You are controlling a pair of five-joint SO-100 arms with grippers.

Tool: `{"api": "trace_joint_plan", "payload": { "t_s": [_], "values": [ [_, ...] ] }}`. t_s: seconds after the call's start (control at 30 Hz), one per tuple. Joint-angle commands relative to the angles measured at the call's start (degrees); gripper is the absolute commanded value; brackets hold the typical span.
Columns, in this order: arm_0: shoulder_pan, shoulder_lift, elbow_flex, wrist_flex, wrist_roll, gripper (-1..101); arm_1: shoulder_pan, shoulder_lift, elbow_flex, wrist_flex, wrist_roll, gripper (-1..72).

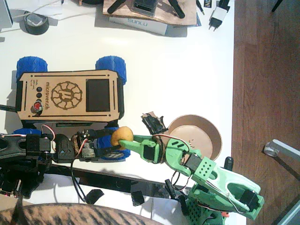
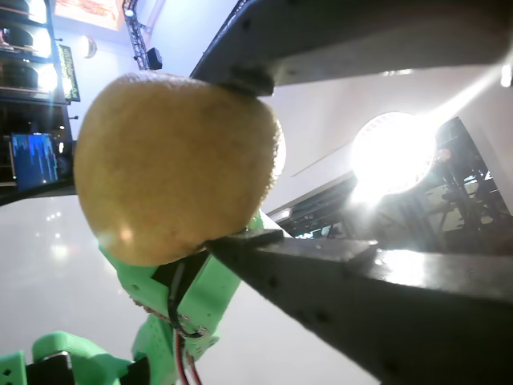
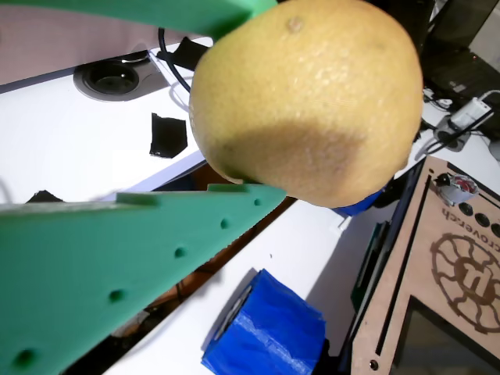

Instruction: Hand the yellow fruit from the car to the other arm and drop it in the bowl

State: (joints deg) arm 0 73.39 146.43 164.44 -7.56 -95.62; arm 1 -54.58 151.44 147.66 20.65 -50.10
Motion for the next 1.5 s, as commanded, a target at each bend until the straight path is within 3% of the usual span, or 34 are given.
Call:
{"api": "trace_joint_plan", "payload": {
  "t_s": [0.0, 0.73, 0.97, 1.03, 1.27, 1.47],
  "values": [
    [0.97, 0.7, 1.23, 0.18, -0.88, 0, 18.46, 5.98, 0.09, 0.26, 0.88, 0.0],
    [0.97, 0.7, 1.23, 0.26, -0.88, 1, 17.49, 6.24, 0.88, 1.49, 0.62, 0.0],
    [0.97, 0.7, 1.23, 0.44, -0.35, 45, 17.67, 6.68, 1.93, 1.49, 0.7, 0.0],
    [0.88, 0.88, 1.23, 0.79, -0.35, 51, 17.75, 6.68, 2.02, 1.49, 0.79, 0.0],
    [0.88, 0.88, 1.23, 0.97, -0.26, 56, 18.63, 6.77, 2.46, 1.49, 1.32, 0.0],
    [0.88, 0.88, 1.23, 1.23, -0.26, 56, 21.71, 1.05, -1.05, 0.97, 9.93, 0.0]
  ]
}}
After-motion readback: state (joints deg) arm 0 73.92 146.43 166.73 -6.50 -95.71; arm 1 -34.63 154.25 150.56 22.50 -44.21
